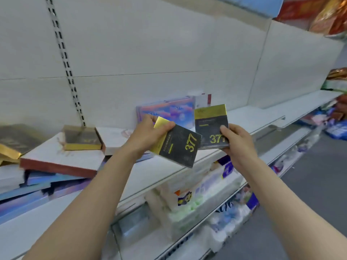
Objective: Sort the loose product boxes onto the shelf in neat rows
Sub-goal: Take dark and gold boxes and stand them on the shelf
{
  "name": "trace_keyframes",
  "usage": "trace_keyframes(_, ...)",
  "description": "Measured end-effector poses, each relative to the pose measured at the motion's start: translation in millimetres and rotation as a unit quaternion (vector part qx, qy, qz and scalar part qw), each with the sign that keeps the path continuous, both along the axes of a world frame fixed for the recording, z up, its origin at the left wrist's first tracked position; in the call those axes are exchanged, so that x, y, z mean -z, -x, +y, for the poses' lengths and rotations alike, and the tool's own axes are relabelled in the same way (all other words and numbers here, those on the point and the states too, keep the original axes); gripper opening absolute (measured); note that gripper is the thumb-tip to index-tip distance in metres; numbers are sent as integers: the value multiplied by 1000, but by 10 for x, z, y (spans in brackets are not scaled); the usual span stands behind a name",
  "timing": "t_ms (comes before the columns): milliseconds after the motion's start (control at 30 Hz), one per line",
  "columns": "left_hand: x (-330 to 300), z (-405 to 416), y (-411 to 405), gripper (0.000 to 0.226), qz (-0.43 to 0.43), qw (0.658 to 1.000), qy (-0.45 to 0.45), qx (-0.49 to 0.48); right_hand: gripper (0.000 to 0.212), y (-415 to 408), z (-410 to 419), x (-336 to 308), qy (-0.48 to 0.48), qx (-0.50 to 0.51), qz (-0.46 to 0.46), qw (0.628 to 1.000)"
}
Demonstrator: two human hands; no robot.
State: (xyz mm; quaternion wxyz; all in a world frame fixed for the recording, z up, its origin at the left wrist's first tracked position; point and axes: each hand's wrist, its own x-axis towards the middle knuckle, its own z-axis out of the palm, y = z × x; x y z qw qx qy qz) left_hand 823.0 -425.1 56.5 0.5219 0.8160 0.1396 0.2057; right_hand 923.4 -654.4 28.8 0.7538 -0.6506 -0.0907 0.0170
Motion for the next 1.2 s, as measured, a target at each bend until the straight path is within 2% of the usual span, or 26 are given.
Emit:
trace_keyframes(167, -104, 56, -1042, 63, 52, 997, -1, 55, 23, -1021, -38, -92, 35, 13, -5, 999)
trace_keyframes(367, -108, 9, -2009, 32, 112, 989, -35, 88, 25, -2025, -64, -50, 38, 16, 14, 999)
trace_keyframes(567, -122, -84, -2748, 42, 128, 984, -117, 44, 32, -2891, -169, 25, 31, -4, -5, 999)
trace_keyframes(667, -101, -169, -3070, 30, 125, 983, -132, 29, 29, -3412, -199, 111, 44, -30, -15, 998)
trace_keyframes(833, -13, -315, -3583, 24, 118, 984, -137, 7, 25, -4386, -249, 272, 112, -85, -39, 989)
trace_keyframes(933, 25, -416, -3845, 19, 163, 978, -132, -3, 23, -4850, -222, 366, 150, -145, -41, 977)
trace_keyframes(1067, 42, -575, -4105, 29, 207, 975, -76, -24, 21, -5339, -115, 526, 167, -224, -36, 959)
trace_keyframes(1200, 57, -743, -4278, 24, 154, 983, -47, -92, 22, -5680, 83, 693, 184, -287, -42, 939)
